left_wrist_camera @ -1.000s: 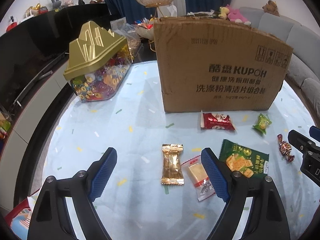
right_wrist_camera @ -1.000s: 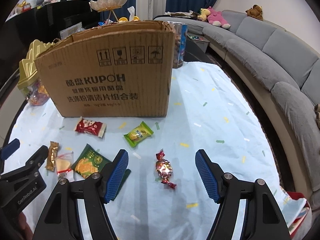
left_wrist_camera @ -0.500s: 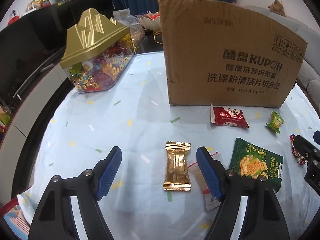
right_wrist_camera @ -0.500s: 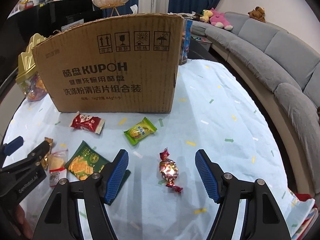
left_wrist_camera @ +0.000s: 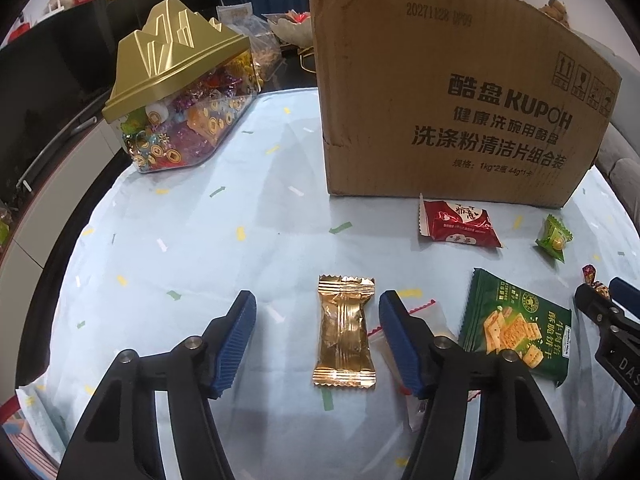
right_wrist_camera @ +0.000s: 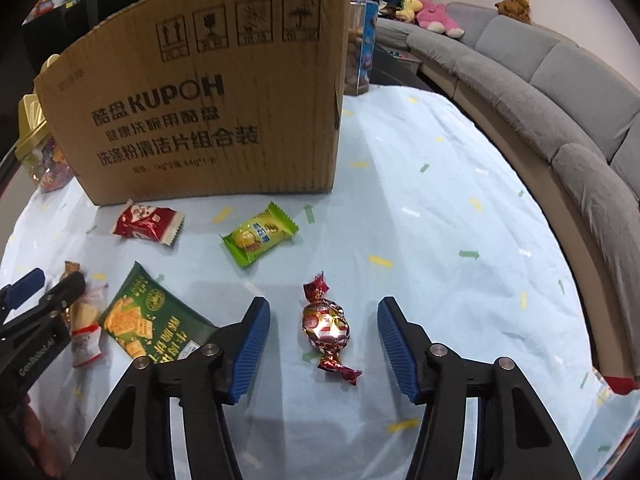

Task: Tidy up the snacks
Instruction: 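Grasp the gold-wrapped candy with the left tool while the right tool grasps the red-wrapped candy, then carry the gold candy in the left tool while the right tool carries the red candy into the box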

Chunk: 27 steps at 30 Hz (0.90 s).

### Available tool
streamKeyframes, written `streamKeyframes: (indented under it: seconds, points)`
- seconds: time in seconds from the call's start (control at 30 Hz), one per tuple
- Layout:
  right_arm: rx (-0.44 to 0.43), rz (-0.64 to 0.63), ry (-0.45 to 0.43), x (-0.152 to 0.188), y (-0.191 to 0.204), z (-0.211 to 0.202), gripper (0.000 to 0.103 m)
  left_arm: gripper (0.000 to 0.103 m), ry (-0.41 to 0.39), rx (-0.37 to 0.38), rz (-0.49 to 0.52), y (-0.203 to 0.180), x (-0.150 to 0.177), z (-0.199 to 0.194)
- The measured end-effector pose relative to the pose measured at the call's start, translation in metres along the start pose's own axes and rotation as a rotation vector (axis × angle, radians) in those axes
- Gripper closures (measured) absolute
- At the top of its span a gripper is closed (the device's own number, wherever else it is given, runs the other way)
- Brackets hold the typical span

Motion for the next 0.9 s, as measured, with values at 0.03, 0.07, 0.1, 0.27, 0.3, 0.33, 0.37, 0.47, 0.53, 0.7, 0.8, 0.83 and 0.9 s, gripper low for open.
streamKeyframes:
  seconds: [0.03, 0.07, 0.1, 0.27, 0.3, 0.33, 0.37, 0.47, 0.53, 0.7, 0.8, 0.83, 0.9]
  points:
    - [-0.005, 0.002, 0.006, 0.001, 0.0, 0.002, 0.048, 0.045, 0.002, 0.003, 0.001, 0.0, 0.0, 0.0]
    - [-0.009, 0.004, 0.008, 0.001, 0.0, 0.002, 0.049, 0.048, 0.005, 0.007, 0.002, -0.001, 0.001, 0.0]
    - [-0.01, 0.005, 0.006, 0.002, 0.0, 0.002, 0.049, 0.051, 0.008, 0.011, 0.004, -0.001, 0.002, 0.001]
    - [-0.028, 0.006, 0.006, 0.001, 0.0, 0.003, 0.058, 0.066, 0.015, 0.038, 0.005, -0.003, 0.002, 0.002]
    - [-0.033, 0.007, 0.006, 0.001, 0.0, 0.003, 0.061, 0.068, 0.017, 0.04, 0.005, -0.004, 0.002, 0.001]
    - [-0.039, 0.006, 0.006, 0.0, 0.0, 0.003, 0.067, 0.072, 0.018, 0.043, 0.006, -0.004, 0.002, 0.001]
    - [-0.04, 0.005, 0.006, 0.001, 0.002, 0.002, 0.072, 0.076, 0.02, 0.046, 0.007, -0.005, 0.002, 0.001]
    - [-0.047, 0.004, 0.006, 0.0, 0.002, 0.001, 0.079, 0.079, 0.024, 0.053, 0.009, -0.007, 0.004, -0.001]
    - [-0.049, 0.007, 0.007, 0.0, 0.002, 0.002, 0.079, 0.079, 0.025, 0.055, 0.009, -0.008, 0.004, -0.001]
    - [-0.05, 0.009, 0.004, -0.001, 0.001, 0.0, 0.079, 0.08, 0.01, 0.054, 0.013, -0.009, 0.002, -0.007]
    - [-0.05, 0.007, -0.004, -0.002, 0.002, -0.003, 0.079, 0.08, 0.0, 0.054, 0.012, -0.009, 0.0, -0.01]
    - [-0.05, 0.006, -0.007, -0.002, 0.002, -0.005, 0.079, 0.081, -0.003, 0.054, 0.012, -0.009, -0.001, -0.012]
    - [-0.049, 0.005, -0.013, -0.004, 0.002, -0.007, 0.079, 0.081, -0.009, 0.054, 0.011, -0.008, -0.002, -0.015]
Point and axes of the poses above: each gripper's, at about its wrist camera, not at the fingertips, and z roughly the way its jaws point, y to its left, x to its underside, the point moved 7 cm from there along z, roughly the way its jaws point, and after that the axes turned 9 degrees about -z, right-handed, at the moved point
